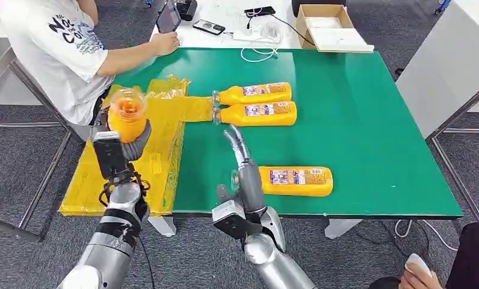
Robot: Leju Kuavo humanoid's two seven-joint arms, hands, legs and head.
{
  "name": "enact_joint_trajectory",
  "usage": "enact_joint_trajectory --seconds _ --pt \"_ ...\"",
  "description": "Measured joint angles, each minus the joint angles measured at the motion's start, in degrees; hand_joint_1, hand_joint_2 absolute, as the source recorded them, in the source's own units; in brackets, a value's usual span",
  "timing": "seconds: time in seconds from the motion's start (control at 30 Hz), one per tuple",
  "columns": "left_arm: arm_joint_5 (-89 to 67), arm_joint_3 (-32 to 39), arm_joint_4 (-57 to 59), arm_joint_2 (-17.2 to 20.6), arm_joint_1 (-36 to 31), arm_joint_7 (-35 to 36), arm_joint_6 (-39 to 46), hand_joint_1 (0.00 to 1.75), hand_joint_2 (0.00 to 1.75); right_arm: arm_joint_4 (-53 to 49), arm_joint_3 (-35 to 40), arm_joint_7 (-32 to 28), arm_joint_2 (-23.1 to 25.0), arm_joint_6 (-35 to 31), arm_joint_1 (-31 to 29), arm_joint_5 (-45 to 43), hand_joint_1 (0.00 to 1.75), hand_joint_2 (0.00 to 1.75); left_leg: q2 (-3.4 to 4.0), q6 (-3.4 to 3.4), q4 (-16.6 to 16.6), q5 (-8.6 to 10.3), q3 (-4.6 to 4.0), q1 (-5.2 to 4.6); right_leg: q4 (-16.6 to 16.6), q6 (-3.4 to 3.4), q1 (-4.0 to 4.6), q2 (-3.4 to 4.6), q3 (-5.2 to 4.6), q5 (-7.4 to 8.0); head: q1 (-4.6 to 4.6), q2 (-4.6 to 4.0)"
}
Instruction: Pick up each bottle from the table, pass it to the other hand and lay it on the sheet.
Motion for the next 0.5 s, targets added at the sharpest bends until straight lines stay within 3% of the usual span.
enact_joint_trajectory --seconds 0.1,0.23,0.5 --pt "-24.1 5.1 5.5 0.6 -2.4 3.5 0.4 1.75 1.75 -4.1 -0.9 -0.1 -0.3 -2.4 1.1 -2.5 0.0 1.75 0.06 0.0 0.0 0.0 0.02 0.0 0.0 0.0 0.0 0.01 0.0 0.01 0.02 0.0" --pt "-48.4 10.0 11.5 2.3 -3.8 13.4 0.5 1.75 1.75 -7.6 -1.9 -0.1 -0.8 -2.8 2.2 -4.2 0.0 1.75 0.13 0.0 0.0 0.0 0.04 -0.01 0.0 0.0 -0.01 0.16 -0.02 0.02 -0.02 0.0" --pt "-60.3 11.1 20.4 5.5 -5.2 19.6 0.5 1.75 1.75 -9.8 -2.4 -0.1 -1.4 -2.6 2.5 -5.2 0.0 1.75 0.12 -0.01 0.0 0.0 0.01 0.0 0.0 -0.01 0.0 0.16 -0.03 0.01 0.0 0.0"
